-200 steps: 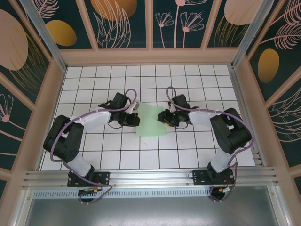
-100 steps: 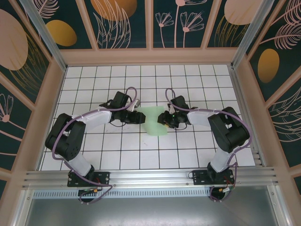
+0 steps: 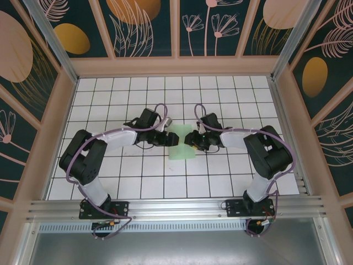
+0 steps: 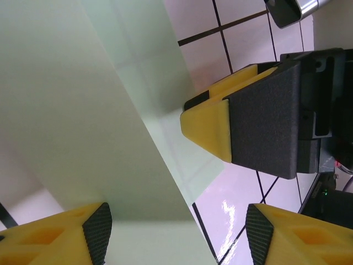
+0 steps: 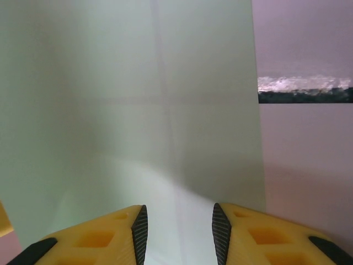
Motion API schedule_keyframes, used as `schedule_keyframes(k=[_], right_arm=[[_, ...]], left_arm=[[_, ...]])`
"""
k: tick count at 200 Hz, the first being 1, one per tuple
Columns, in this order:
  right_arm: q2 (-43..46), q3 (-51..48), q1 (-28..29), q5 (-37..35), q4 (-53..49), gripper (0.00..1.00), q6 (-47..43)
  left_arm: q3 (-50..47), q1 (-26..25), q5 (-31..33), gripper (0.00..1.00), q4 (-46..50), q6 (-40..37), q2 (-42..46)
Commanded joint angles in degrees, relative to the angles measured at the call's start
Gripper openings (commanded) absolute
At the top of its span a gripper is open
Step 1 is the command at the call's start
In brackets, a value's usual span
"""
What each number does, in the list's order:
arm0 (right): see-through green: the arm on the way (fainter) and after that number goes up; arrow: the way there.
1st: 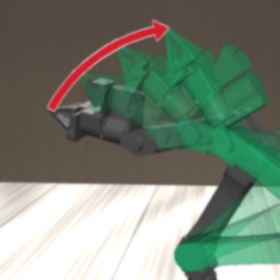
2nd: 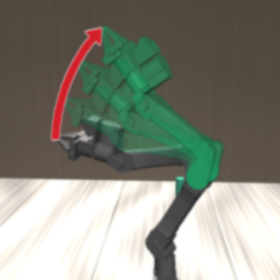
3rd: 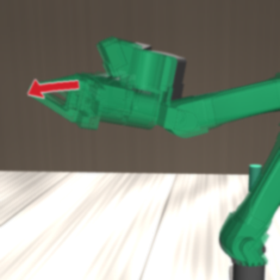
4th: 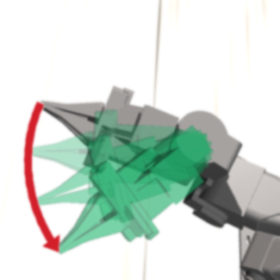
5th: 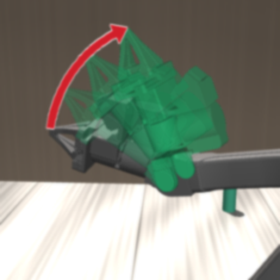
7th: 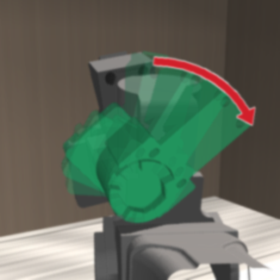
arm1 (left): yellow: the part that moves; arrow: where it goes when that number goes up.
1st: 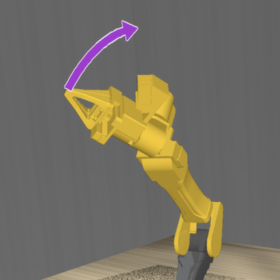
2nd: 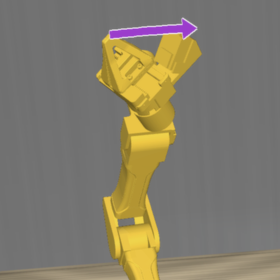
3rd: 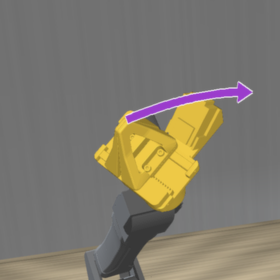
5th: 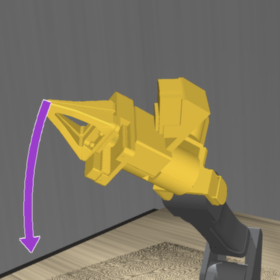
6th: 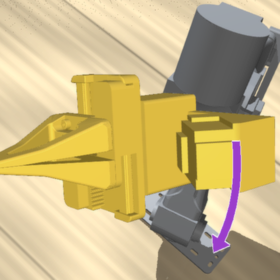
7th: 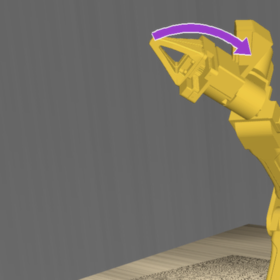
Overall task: Fold a paper plane with a square sheet of paper (fold left side to right side)
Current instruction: First fold in half a square sheet of paper at the center of the table.
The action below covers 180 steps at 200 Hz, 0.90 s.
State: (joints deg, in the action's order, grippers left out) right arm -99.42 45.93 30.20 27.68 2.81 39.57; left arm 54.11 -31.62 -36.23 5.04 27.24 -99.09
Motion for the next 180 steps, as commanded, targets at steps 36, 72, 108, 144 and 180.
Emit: schedule_keyframes(k=[36, 72, 108, 144, 180], right_arm=[[5.9, -4.6, -4.1, 6.9, 6.8, 0.42, 1.1], [6.7, -4.5, -5.3, 12.7, 13.5, 0.46, 2.7], [2.9, -2.1, -5.3, 16.0, 18.0, 0.53, 4.6], [-1.7, 1.5, -5.3, 18.1, 19.4, 0.56, 4.5], [-5.9, 4.4, -5.2, 20.6, 21.4, 0.56, 5.7]], left_arm=[[1.3, -0.9, -1.8, 0.66, -2.4, 0.7, -1.8], [3.2, -1.2, -1.7, 0.63, -2.5, 0.8, -2.4], [3.4, -1.4, -1.8, 0.61, -2.3, 0.6, -2.4], [3.4, -1.4, -1.8, 0.60, -2.2, 0.6, -2.4], [3.3, -1.5, -1.9, 0.58, -2.5, 0.6, -2.5]])
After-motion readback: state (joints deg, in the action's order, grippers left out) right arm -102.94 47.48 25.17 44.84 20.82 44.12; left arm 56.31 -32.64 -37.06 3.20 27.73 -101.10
